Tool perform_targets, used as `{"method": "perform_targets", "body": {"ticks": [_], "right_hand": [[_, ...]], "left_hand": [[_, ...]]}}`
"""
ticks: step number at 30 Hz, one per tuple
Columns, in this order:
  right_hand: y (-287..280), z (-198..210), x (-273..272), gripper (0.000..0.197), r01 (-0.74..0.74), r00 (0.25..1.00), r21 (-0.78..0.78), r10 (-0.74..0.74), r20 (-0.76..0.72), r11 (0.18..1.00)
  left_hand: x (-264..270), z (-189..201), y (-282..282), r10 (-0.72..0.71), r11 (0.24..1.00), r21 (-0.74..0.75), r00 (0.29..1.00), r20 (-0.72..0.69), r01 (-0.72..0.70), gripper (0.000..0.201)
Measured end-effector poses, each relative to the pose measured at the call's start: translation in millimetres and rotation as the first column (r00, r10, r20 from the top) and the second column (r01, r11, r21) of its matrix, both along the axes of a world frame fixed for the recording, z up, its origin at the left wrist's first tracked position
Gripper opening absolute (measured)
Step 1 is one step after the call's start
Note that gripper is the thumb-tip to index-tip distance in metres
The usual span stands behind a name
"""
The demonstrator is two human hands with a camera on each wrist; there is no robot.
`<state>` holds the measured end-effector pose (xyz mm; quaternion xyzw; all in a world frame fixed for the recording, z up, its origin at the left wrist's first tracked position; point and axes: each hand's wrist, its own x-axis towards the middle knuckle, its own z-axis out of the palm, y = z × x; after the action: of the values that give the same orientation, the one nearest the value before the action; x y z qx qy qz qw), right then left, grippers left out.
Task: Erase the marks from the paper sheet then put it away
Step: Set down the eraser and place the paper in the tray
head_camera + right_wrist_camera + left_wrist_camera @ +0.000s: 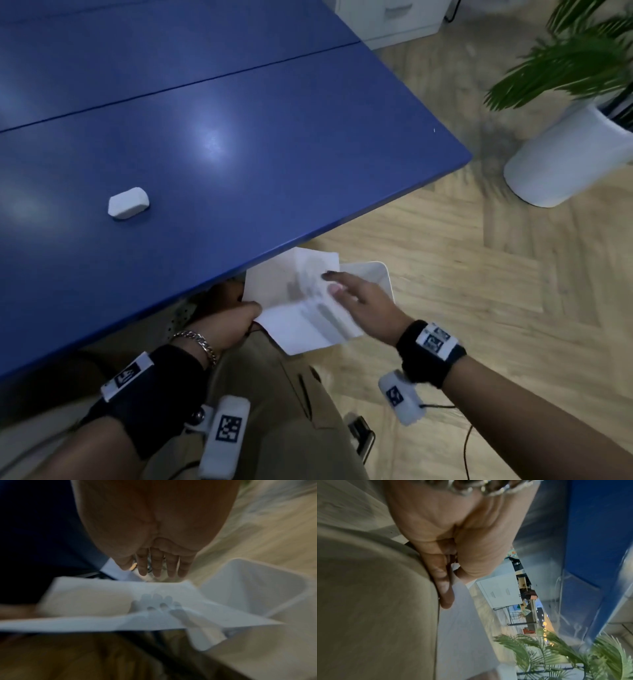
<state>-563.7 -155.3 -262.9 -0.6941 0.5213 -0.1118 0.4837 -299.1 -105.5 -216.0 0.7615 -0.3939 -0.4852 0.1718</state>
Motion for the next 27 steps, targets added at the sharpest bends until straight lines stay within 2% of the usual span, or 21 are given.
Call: {"method": "perform_targets", "body": {"ticks": [3, 4, 5, 7, 9, 11, 12, 14, 17, 19, 20, 21, 22, 24, 26, 27], "right_hand": [[33, 33, 32, 0.05, -0.304, 0.93, -0.003, 0.298, 0.214, 0.953], [40, 31, 37, 0.052, -0.376, 0.898, 0.014, 0.361, 0.251, 0.926], [46, 23, 36, 0.054, -0.429, 0.882, 0.025, 0.413, 0.226, 0.903], [48, -9, 23, 0.054, -0.477, 0.879, 0.035, 0.476, 0.031, 0.878], [40, -49, 1, 0.054, -0.439, 0.855, 0.073, 0.442, -0.271, 0.895], [26, -77, -17, 0.061, -0.303, 0.806, 0.12, 0.321, -0.498, 0.945], [17, -82, -21, 0.066, -0.209, 0.813, 0.128, 0.245, -0.528, 0.97], [7, -74, -15, 0.07, -0.089, 0.879, 0.099, 0.125, -0.46, 0.991], [25, -31, 16, 0.064, -0.177, 0.971, -0.067, 0.163, -0.176, 0.982], [41, -9, 32, 0.056, -0.255, 0.963, -0.084, 0.261, 0.069, 0.963], [45, -13, 33, 0.053, -0.295, 0.943, -0.048, 0.299, 0.145, 0.954], [44, -23, 27, 0.051, -0.329, 0.934, -0.001, 0.325, 0.15, 0.944], [40, -39, 17, 0.051, -0.33, 0.942, 0.039, 0.326, 0.085, 0.943], [22, -79, -10, 0.052, -0.23, 0.948, 0.113, 0.249, -0.197, 0.967], [-4, -97, -29, 0.059, -0.057, 0.869, 0.165, 0.13, -0.477, 0.985], [-15, -94, -31, 0.062, -0.012, 0.846, 0.161, 0.096, -0.524, 0.987]], "left_hand": [[-9, -6, -5, -0.006, 1.0, 0.014, 1.0, 0.025, 0.006, 0.034], [-11, -7, -7, -0.014, 1.0, 0.022, 0.999, 0.038, 0.013, 0.037], [-12, -9, -8, -0.024, 0.999, 0.035, 0.998, 0.053, 0.022, 0.038], [-14, -11, -10, -0.022, 0.998, 0.059, 0.997, 0.073, 0.018, 0.033], [-14, -14, -11, 0.007, 0.996, 0.085, 0.997, 0.071, -0.013, 0.031], [-15, -18, -11, 0.018, 0.996, 0.084, 0.998, 0.055, -0.023, 0.036], [-17, -18, -11, 0.009, 0.997, 0.081, 0.998, 0.055, -0.013, 0.04], [-18, -20, -12, -0.016, 0.998, 0.068, 0.998, 0.064, 0.012, 0.036], [-17, -24, -13, -0.011, 0.998, 0.056, 0.996, 0.085, 0.006, 0.024], [-17, -25, -13, -0.012, 0.999, 0.043, 0.997, 0.081, 0.008, 0.03], [-17, -23, -13, -0.006, 0.999, 0.039, 0.997, 0.078, 0.003, 0.033], [-18, -22, -13, -0.009, 1.0, 0.029, 0.998, 0.069, 0.007, 0.033], [-18, -22, -12, -0.014, 1.0, 0.025, 0.998, 0.065, 0.012, 0.03], [-17, -24, -10, -0.01, 1.0, 0.008, 0.999, 0.051, 0.01, 0.027], [-18, -23, -8, 0.013, 1.0, -0.007, 0.999, 0.045, -0.013, 0.025], [-17, -23, -9, 0.022, 1.0, 0.003, 0.999, 0.039, -0.022, 0.024]]}}
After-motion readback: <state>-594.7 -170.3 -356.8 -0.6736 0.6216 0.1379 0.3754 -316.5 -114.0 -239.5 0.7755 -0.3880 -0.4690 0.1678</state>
